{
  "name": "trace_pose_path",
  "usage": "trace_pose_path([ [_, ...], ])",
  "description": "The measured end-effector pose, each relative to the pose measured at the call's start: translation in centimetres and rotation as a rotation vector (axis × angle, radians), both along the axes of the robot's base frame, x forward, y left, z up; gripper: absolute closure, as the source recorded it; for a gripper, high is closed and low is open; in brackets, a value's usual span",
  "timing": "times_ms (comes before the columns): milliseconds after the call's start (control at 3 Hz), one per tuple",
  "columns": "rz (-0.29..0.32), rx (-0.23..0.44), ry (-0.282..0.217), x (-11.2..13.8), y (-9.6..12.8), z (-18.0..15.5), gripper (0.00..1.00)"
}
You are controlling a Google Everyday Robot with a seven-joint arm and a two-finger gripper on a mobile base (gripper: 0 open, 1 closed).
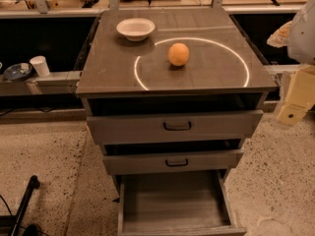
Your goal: Place orange into bottom drawer
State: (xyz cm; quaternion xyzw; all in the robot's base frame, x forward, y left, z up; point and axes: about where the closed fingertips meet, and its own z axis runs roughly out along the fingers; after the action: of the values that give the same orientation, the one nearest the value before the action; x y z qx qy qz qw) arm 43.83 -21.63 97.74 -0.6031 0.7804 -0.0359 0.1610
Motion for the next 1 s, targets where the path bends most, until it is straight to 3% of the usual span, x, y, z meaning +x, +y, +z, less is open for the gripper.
trace_pose_path([
  [333,0.0,0.0,0.0,0.0,0.0,0.0,0.0],
  [667,0.062,0.088,-0.028,3.8,3.9,-1.3,0.0],
  [1000,0.167,0.229,-0.071,11.3,11.6,-2.5,0.0],
])
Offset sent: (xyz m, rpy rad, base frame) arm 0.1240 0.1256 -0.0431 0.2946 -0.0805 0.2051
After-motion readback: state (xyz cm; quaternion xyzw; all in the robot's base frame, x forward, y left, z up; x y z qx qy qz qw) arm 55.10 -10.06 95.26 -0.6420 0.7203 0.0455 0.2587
